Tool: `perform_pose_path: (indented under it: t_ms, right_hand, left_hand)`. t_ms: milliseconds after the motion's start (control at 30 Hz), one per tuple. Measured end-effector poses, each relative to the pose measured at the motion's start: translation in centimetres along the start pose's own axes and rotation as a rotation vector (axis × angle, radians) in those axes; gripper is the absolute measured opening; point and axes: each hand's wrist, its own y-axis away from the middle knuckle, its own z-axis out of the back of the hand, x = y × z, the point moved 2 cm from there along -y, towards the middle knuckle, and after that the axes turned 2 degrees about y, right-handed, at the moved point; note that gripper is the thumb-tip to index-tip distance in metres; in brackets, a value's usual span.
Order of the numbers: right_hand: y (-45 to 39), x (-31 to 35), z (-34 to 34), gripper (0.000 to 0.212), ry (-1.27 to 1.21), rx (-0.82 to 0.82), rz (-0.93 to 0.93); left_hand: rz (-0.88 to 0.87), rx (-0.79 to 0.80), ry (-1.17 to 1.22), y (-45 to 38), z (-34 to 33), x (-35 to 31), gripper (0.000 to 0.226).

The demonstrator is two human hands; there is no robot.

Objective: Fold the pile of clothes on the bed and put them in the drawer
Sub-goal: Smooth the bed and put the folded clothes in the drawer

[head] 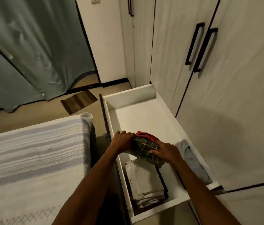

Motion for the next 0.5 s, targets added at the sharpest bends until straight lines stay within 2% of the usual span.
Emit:
perform_pose_path:
  t_ms: [100, 267, 367, 500]
  right_hand:
    - [-2.7, 0.0, -1.2, 0.069, -0.067, 0.071, -0.077]
    - [-6.4, 0.2, -3.0, 0.059, -0.163, 0.098, -0.250]
    - [-8.9, -0.4, -3.9, 0.058, -0.169, 0.090, -0.353]
    - [-12.4, -2.5, -4.6, 0.056, -0.166, 0.024, -0.474]
  left_hand:
    - [-0.101, 0.045, -0.019, -4.8, -1.1, 2.6, 0.039]
    - [-0.274, 0.088, -0.040, -12.2, -3.5, 5.9, 0.034]
    - [-0.385, 0.134, -0.057, -16.7, -4.4, 6.5, 0.037]
    - [-0.484, 0.091, -0.109, -22.9, -5.8, 6.0, 0.033]
